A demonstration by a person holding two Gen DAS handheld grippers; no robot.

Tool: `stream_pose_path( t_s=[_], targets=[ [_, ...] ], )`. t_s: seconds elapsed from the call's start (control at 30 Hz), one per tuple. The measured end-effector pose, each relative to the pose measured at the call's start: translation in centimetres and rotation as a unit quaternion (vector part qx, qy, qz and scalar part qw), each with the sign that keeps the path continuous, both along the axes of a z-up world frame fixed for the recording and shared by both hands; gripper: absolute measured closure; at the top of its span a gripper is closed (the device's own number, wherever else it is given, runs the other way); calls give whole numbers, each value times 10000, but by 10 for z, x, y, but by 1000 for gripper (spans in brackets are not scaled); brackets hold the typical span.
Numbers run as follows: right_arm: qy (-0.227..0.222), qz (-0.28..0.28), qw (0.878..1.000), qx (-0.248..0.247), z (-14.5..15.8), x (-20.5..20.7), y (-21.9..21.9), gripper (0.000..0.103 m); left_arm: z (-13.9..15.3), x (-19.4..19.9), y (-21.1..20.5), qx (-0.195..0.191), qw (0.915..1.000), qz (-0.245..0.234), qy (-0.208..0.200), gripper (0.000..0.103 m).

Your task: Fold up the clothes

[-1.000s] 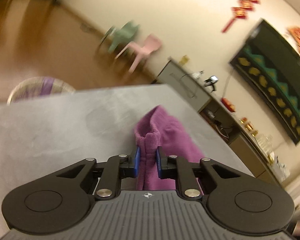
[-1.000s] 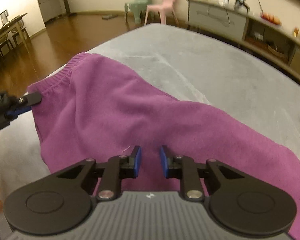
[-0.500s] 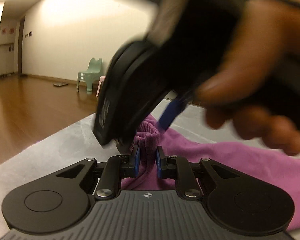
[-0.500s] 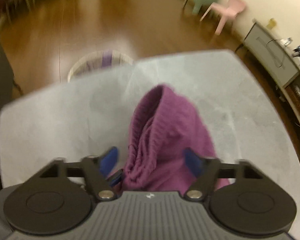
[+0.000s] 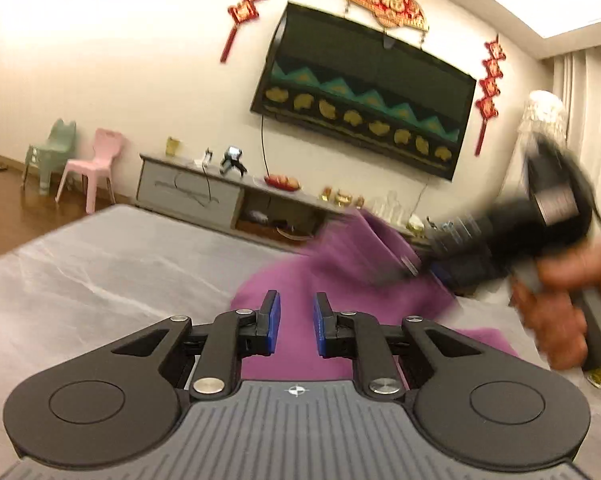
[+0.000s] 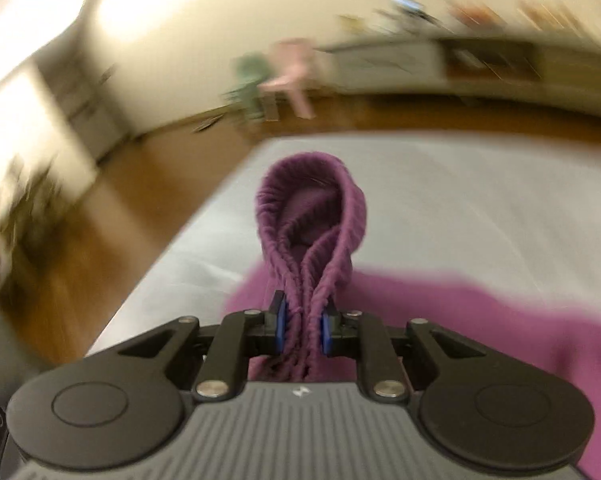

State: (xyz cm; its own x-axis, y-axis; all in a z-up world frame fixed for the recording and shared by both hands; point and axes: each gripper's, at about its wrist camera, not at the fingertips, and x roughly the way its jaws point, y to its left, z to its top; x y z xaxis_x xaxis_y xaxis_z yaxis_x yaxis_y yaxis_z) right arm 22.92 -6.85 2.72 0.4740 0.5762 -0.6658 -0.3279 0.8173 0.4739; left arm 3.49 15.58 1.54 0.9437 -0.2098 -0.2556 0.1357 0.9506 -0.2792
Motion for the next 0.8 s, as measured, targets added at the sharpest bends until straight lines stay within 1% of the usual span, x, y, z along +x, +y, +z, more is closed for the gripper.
stream_pose_path(
  t_s=[0.03, 0.07, 0.1, 0.2, 0.23, 0.33, 0.4, 0.43, 0.47, 0.5, 0.57, 0.67, 0.7, 0.77, 0.8],
  targets=[
    [241, -198, 9995, 91, -19, -1, -22, 86, -3, 4, -3, -21, 9999, -73, 100, 84],
    [434, -332, 9985, 78, -39, -2, -37, 85, -5, 8, -7, -34, 9997, -118, 198, 84],
    [541, -444, 9975, 104, -55, -3, -48, 82, -8, 12, -10, -27, 9994, -160, 290, 84],
    [689, -697, 9945, 369, -85, -5, -73, 78, -16, 23, -15, 190, 9983, -240, 486, 84],
    [698, -744, 9937, 456, -90, -6, -79, 78, -19, 27, -15, 274, 9978, -253, 540, 84],
    [648, -799, 9930, 589, -96, -5, -84, 78, -27, 39, -18, 433, 9958, -301, 752, 84],
    [626, -862, 9930, 519, -98, -6, -87, 78, -26, 51, -20, 545, 9931, -376, 970, 84],
    [561, -904, 9936, 389, -95, -8, -88, 73, -22, 57, -22, 615, 9915, -427, 1068, 84],
    [441, -951, 9943, 189, -88, -11, -88, 70, -16, 63, -25, 686, 9904, -486, 1093, 84],
    [259, -1001, 9946, -20, -79, -17, -88, 65, -10, 69, -27, 707, 9900, -537, 1100, 84],
    [-257, -1062, 9932, -406, -57, -30, -83, 64, -1, 88, -33, 818, 9862, -750, 1232, 84],
    [-904, -884, 9901, -612, -33, -35, -67, 64, 2, 119, -50, 1246, 9792, -953, 1284, 84],
    [-1055, -762, 9893, -666, -31, -30, -59, 64, -2, 129, -53, 1367, 9776, -947, 1294, 84],
    [-1132, -493, 9888, -840, -38, -17, -45, 71, -17, 150, -52, 1449, 9744, -921, 1450, 84],
    [-1068, -392, 9881, -1038, -47, -9, -38, 79, -25, 160, -50, 1455, 9731, -892, 1547, 84]
  ],
)
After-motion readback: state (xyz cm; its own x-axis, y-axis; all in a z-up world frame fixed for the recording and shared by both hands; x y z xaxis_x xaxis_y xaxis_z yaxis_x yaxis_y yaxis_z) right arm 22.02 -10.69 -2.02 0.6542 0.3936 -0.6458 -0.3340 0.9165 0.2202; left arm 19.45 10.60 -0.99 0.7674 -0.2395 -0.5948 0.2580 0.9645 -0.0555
